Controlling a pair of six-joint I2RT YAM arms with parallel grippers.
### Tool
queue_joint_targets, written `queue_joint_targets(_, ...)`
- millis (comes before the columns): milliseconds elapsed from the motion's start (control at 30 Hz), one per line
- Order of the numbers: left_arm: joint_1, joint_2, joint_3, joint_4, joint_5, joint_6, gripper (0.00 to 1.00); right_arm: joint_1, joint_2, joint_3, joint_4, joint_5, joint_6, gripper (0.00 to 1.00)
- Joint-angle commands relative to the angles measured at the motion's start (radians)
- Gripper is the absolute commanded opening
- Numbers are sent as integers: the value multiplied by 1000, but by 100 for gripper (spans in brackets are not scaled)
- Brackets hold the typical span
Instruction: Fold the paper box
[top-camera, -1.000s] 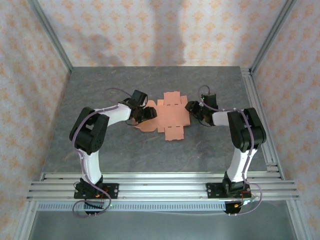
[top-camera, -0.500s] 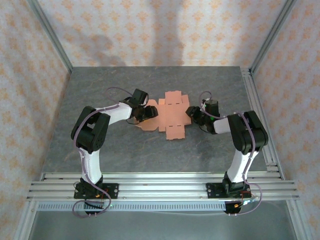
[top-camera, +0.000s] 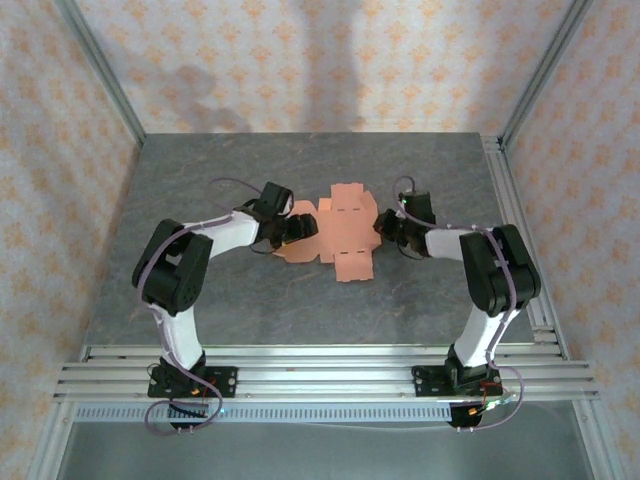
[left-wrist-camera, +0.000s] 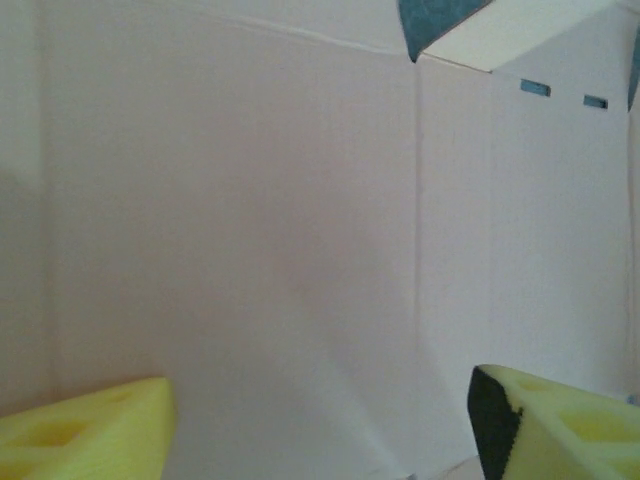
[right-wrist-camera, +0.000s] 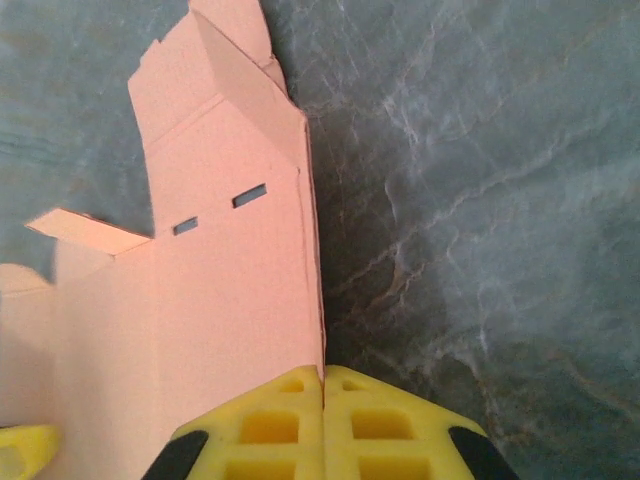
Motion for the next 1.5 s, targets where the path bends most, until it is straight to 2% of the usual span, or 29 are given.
queue_joint_targets(0,15,-97,-27,-20,-102,3,86,56,-22,139,-424,270,-224,0)
queue_joint_targets(100,35,-130,-48,-14,-114,-8,92,100,17,246,-583,439,-285,0)
queue_joint_targets(267,59,-144,-76,-8,-112,-15,95,169,87,372,-709,689,-338,0)
queue_joint_targets(533,69,-150,-86,-10,-111,-12,97,267,220,507,-813,1044,-351,0)
queue_joint_targets(633,71,-147,-86,-10,-111,-13,97,284,256,534,-835,1124,-341,0)
queue_joint_targets(767,72,-140,-83,-12,-110,-11,97,288,265,537,-833,1121,-325,0)
queue_joint_targets(833,72,-135,-79,-11,-108,-9,97,288,248,523,-812,1076,-323,0)
queue_joint_targets(1033,73,-137,-76,-20,-98,-1,97,233,129,413,-655,690,-311,0)
queue_joint_targets(1100,73,-139,-78,-21,-100,3,97,216,115,397,-637,621,-304,0)
queue_joint_targets(1167,75,-135,-75,-22,-102,5,97,217,120,403,-645,659,-309,0)
queue_joint_targets(1467,78,-134,-72,-23,-105,2,97,294,282,577,-867,1114,-336,0)
